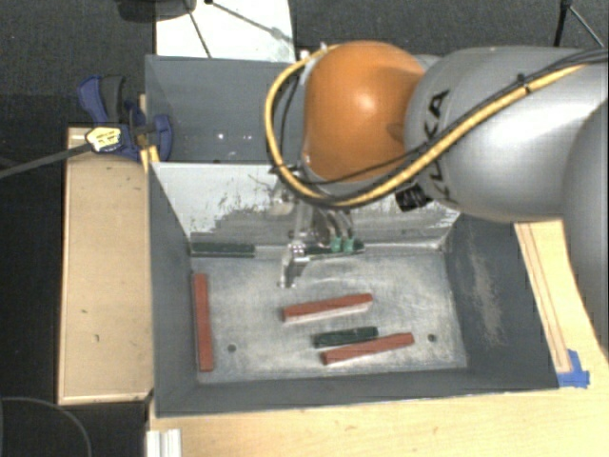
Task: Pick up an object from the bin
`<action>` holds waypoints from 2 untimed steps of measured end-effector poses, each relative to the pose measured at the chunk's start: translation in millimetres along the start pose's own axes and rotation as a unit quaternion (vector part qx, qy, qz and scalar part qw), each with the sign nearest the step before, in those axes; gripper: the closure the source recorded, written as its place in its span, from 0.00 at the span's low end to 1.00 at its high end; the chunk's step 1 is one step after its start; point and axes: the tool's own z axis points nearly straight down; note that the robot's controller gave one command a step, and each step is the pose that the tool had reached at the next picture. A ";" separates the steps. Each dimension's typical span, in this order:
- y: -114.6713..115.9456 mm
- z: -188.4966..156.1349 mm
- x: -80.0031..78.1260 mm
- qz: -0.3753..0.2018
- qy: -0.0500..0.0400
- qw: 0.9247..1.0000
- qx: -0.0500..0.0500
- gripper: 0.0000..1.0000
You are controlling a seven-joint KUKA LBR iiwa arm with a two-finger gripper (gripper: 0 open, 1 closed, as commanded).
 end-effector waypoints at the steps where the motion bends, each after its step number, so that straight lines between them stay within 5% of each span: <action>1: -10.0 63.8 28.7 0.002 -0.002 1.000 0.000 0.00; 2: -81.3 138.1 46.7 -0.007 0.000 1.000 0.000 1.00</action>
Offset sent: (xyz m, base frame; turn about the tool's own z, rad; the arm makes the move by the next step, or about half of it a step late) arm -0.0452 -0.0822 -0.1394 -0.0181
